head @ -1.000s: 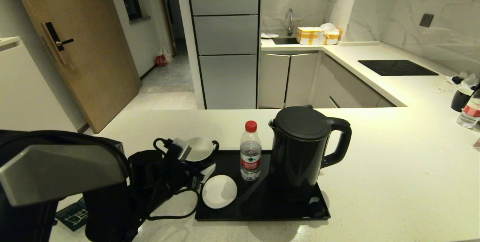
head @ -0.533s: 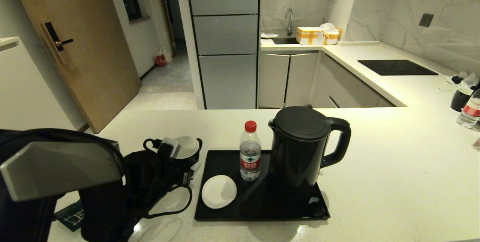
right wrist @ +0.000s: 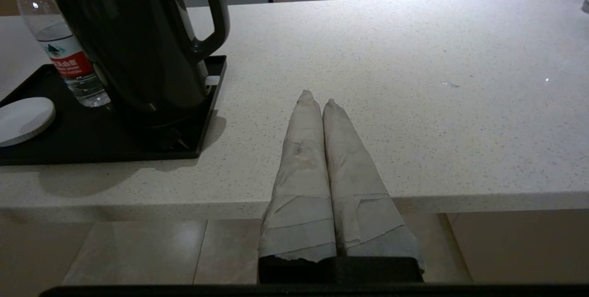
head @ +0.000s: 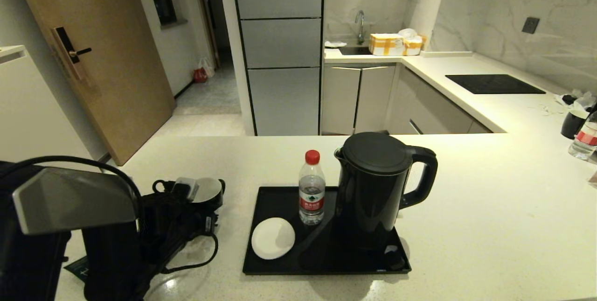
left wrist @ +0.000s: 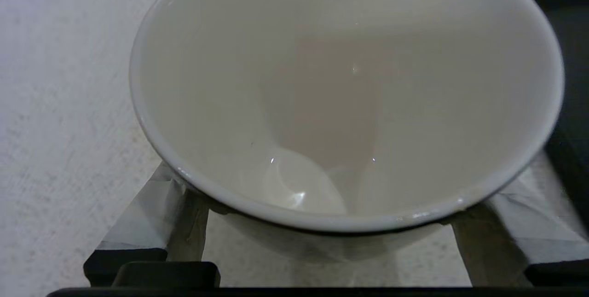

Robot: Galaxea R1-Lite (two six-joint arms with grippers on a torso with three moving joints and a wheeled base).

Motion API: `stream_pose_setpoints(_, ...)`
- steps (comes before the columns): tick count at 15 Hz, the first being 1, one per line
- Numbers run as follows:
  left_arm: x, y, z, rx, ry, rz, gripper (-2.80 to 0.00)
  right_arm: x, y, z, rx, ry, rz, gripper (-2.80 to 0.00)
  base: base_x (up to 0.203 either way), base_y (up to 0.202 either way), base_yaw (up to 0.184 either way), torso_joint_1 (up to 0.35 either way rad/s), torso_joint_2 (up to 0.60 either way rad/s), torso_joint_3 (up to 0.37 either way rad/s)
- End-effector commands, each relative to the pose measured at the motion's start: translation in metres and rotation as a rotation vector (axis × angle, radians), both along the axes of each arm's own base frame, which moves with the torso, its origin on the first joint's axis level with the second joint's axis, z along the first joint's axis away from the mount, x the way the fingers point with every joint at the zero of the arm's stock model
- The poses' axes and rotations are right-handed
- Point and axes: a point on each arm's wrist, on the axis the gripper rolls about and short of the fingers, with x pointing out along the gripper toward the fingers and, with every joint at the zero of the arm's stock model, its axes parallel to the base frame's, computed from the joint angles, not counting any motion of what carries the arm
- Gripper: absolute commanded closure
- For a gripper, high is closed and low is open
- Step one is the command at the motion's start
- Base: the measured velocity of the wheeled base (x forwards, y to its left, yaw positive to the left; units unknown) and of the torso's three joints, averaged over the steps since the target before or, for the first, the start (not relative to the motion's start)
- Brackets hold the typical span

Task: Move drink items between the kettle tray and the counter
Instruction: Place it on the left

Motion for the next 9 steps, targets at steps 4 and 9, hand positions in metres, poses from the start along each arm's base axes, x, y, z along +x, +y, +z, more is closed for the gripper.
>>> stream_pose_setpoints(4, 0.000, 0.001, -0.015, -0.016, 0.043, -0.029, 0.00, 0.000, 0.000, 0.000, 0.000, 0.002, 0.000, 0.00, 0.000, 0.000, 0.000, 0.000, 0.00, 0.000)
stream_pose_setpoints(9, -0.001, 0.001, -0.020, -0.014, 0.062, -0.032, 0.00, 0.000, 0.000, 0.000, 0.000, 0.003, 0.001, 0.00, 0.000, 0.000, 0.000, 0.000, 0.00, 0.000)
